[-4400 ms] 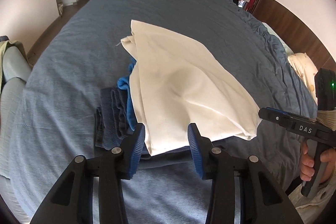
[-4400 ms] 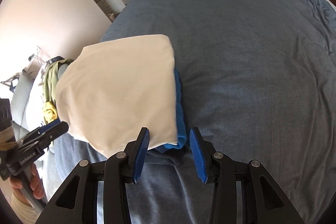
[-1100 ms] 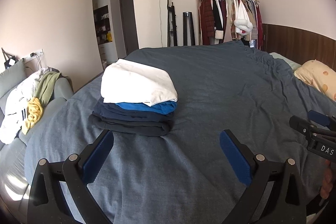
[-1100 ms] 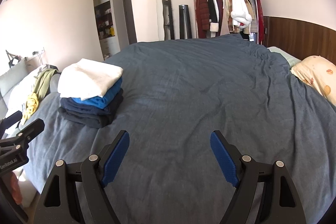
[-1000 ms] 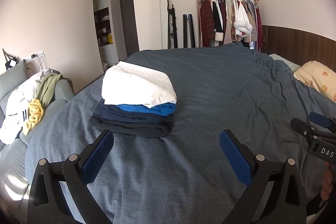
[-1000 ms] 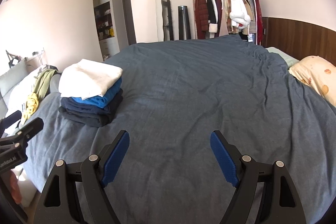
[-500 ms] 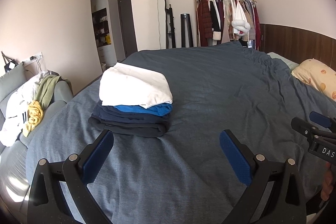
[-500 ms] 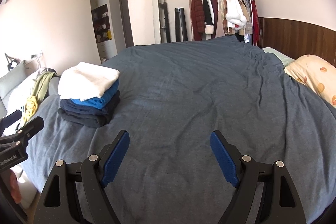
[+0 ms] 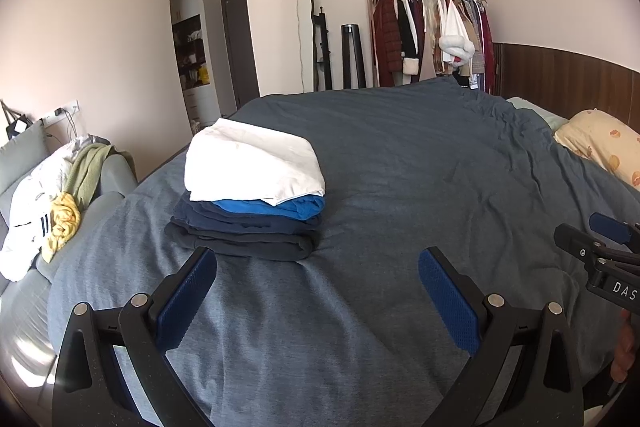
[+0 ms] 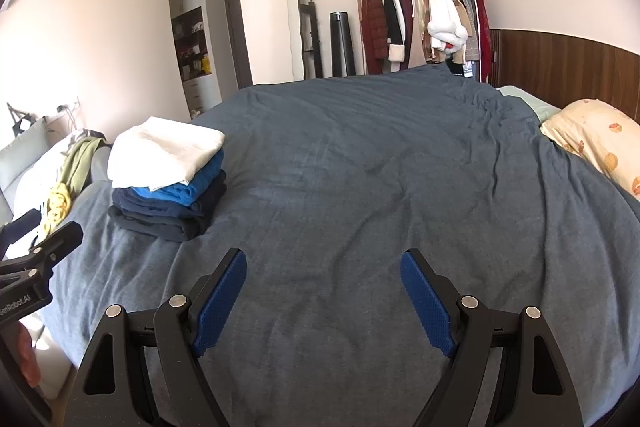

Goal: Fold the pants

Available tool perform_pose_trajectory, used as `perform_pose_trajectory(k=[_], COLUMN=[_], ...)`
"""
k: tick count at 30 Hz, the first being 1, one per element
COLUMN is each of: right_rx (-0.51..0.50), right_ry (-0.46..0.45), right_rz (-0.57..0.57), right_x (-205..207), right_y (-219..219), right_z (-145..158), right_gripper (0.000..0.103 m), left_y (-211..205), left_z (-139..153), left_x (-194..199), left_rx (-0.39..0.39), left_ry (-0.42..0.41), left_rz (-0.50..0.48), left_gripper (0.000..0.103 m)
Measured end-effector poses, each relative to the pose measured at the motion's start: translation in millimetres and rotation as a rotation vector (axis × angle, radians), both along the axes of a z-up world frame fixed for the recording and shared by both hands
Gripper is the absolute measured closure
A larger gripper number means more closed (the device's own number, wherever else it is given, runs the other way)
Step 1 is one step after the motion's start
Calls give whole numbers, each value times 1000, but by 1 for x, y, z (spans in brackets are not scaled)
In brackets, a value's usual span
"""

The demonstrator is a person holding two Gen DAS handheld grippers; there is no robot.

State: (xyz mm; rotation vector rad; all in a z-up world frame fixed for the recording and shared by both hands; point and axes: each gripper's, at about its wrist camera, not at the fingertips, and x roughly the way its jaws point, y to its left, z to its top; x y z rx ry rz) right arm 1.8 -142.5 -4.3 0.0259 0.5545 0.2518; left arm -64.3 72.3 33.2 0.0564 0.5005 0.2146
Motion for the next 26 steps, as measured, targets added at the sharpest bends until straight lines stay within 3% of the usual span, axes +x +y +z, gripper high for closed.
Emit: perform_pose_trajectory(k=[26], right_rx=[-16], right_ry=[-20], right_rz=[-13], right_x=[-1], right_y=[1], right_z=[1], right_gripper=[23], left_y=[9], left_z=[-3], left_x=[0], left_rx=[19], left_ry=[13], left_rz=[49], left_gripper=[0])
